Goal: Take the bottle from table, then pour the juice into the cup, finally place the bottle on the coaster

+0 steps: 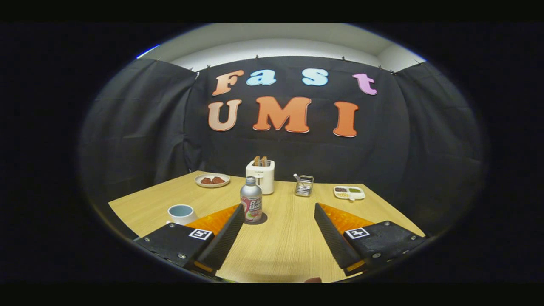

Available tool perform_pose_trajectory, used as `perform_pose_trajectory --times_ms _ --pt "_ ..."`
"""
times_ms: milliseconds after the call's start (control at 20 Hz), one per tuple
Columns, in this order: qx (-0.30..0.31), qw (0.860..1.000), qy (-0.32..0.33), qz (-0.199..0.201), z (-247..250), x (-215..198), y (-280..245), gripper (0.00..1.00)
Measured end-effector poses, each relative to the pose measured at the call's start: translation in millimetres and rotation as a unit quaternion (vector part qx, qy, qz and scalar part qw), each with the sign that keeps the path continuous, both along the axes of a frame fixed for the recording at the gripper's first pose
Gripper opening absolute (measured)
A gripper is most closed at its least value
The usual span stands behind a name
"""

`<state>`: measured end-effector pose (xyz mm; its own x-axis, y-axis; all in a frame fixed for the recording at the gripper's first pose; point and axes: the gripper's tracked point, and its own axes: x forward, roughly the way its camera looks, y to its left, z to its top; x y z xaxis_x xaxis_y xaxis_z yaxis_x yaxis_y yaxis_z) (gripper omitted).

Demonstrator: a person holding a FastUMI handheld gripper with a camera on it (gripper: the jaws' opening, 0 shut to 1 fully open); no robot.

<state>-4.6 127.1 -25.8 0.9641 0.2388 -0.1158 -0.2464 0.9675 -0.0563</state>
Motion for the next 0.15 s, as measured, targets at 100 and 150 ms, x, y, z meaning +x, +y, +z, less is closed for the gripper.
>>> perform_pose_trajectory --times_ms 100,150 --pt "0.008 1.000 -0.009 -0.010 6 -9 -12 0.98" --pt "0.009 1.000 -0.015 -0.015 9 -12 -17 0.98"
